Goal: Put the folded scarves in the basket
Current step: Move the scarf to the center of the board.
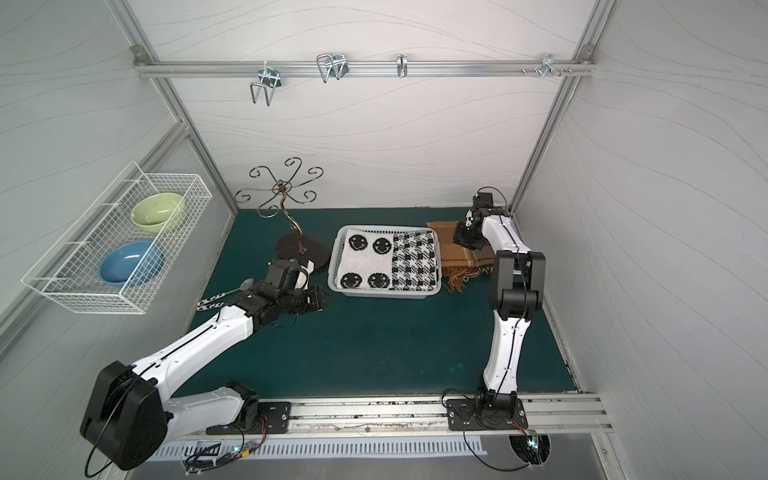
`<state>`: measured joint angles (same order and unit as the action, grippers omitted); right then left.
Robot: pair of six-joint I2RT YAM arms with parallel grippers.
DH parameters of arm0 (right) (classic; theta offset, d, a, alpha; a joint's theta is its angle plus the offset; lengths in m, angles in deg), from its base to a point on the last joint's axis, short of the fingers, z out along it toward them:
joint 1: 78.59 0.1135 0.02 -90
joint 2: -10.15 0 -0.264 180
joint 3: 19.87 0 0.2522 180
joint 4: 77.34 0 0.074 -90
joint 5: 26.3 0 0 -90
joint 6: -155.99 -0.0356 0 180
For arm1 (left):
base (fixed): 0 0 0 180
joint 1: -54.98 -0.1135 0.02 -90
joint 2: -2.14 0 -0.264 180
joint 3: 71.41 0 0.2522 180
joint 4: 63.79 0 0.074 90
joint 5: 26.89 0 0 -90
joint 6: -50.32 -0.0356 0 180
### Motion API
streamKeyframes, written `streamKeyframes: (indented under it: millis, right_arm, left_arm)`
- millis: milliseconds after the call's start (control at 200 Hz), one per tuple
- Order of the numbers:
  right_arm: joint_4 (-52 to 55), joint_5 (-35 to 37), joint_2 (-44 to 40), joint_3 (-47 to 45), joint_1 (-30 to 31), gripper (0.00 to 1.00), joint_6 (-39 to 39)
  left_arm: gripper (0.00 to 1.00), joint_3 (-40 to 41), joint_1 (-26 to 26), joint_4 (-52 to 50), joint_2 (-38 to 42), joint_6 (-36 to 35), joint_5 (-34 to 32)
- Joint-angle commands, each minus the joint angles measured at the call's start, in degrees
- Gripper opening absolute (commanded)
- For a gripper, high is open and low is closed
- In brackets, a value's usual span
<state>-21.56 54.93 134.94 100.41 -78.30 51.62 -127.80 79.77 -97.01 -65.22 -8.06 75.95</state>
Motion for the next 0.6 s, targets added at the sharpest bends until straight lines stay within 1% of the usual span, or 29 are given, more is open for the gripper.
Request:
streamKeyframes:
  millis: [0, 110, 220, 340, 440, 520, 595]
  right_arm:
    - [9.0, 2.7, 3.2, 4.9, 0.6, 0.32, 3.0]
    - [7.2, 1.2, 2.0, -0.2, 0.1, 0.33, 2.9]
    - [9.5, -0.7, 3.0, -1.4, -0.3, 0.33, 3.1]
    - [13.0, -0.3, 3.2, -3.3, -0.3, 0.32, 3.2]
    - [13.2, 0.5, -0.2, -8.7, -0.1, 0.32, 3.1]
    - [12.9, -0.4, -4.0, -15.1, -0.1, 0.31, 2.6]
    - [12.4, 1.1, -8.1, -21.3, 0.1, 0.31, 2.2]
  left_arm:
    - [0.38, 0.2, 0.3, 1.9, 3.4, -0.7, 0.4]
    - [0.38, 1.5, 0.2, 1.5, 5.5, -0.6, 0.3]
    - [0.38, 2.4, 0.2, 1.7, 6.1, -0.2, 1.3]
    - [0.37, 3.1, 0.2, 1.0, 6.8, -0.3, 2.3]
    - [0.37, 3.3, 0.2, -0.1, 7.7, -0.8, 2.0]
    - [0.37, 3.2, 0.2, -0.5, 8.1, -0.6, 2.4]
    - [0.37, 2.9, 0.2, -0.6, 8.1, -0.5, 2.8]
